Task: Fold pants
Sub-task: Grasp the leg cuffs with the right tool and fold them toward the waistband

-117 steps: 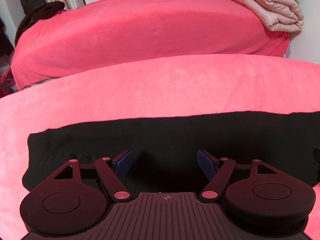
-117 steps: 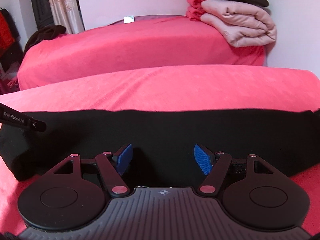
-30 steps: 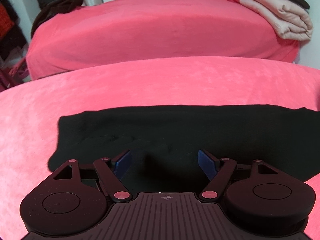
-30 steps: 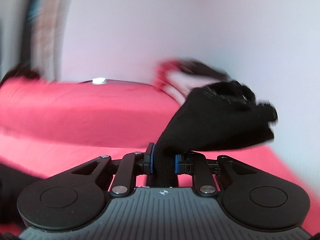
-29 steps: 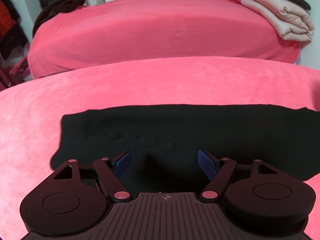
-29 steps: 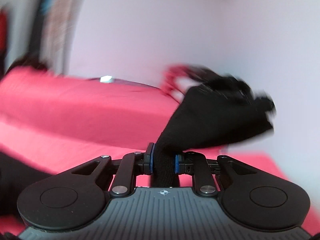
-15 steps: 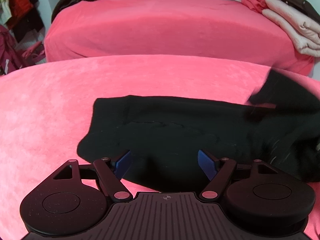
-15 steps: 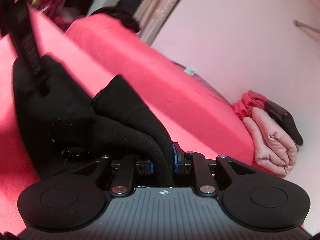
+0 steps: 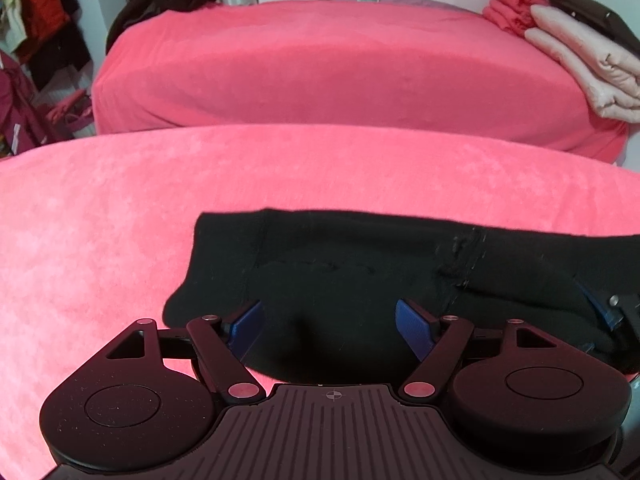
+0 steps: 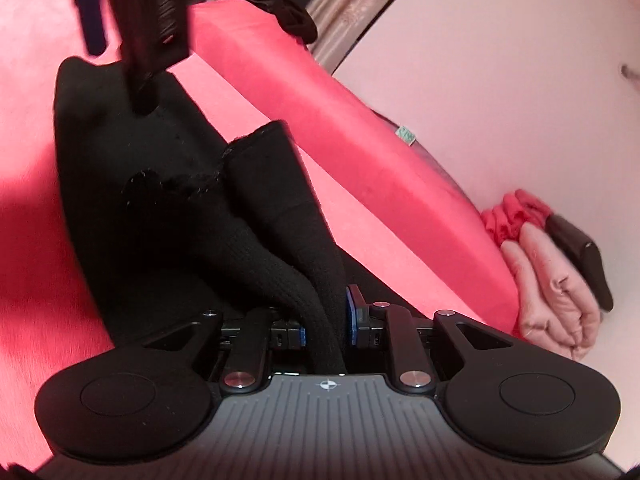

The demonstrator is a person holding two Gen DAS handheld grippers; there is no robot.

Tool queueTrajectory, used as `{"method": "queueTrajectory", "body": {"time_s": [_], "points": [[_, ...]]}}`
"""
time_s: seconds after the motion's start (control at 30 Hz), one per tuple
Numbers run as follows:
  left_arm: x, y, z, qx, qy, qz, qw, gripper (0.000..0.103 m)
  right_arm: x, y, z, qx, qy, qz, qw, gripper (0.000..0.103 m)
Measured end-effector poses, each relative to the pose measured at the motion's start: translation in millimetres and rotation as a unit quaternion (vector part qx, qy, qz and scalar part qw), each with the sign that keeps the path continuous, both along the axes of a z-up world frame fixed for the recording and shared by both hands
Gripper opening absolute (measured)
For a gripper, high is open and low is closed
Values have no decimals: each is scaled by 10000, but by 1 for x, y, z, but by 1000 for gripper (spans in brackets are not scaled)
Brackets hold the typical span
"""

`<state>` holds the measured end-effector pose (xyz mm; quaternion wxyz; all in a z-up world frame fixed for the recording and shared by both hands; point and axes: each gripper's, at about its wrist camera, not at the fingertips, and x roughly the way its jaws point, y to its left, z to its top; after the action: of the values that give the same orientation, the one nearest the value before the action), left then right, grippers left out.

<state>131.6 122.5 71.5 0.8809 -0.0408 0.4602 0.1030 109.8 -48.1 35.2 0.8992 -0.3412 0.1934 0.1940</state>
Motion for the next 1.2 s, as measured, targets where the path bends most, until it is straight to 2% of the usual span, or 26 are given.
{"method": "queueTrajectory", "body": {"time_s": [0.1,0.37,0.47,0.57,0.63,0.7,0.83,0.97,1.1,1.2], "points": [[7,-6,6,-49,-118,-60,9999,103,-9,5,-1,-204,-98,130,9997,25],[42,-50,28,-199,-517,-545,9970,103,-15,-2,-7,-302,-218,210,9991,30],[60,-68,21,-374,-500,-694,9956,103,-26,0,-9,-479,-425,429,9970,31],[70,-83,-1,-459,-290,-817,9952,103,-35,-11,-6,-485,-502,539,9961,40],[69,-88,-21,-238,36,-808,9964,103,-38,-28,0,-306,-539,406,9973,51],[61,-86,-37,-193,189,-835,9961,103,-44,-48,3,-204,-606,181,9978,63],[46,-73,-51,-352,157,-729,9966,103,-47,-87,-6,-238,-605,-177,9977,67],[44,-61,-56,-730,198,-500,9959,103,-53,-117,-6,-44,-588,-384,9975,74],[41,-65,-54,-699,177,-517,9961,103,-58,-135,3,236,-528,-616,9964,75],[38,-68,-52,-638,180,-519,9965,103,-58,-144,-3,86,-473,-817,9955,75]]}}
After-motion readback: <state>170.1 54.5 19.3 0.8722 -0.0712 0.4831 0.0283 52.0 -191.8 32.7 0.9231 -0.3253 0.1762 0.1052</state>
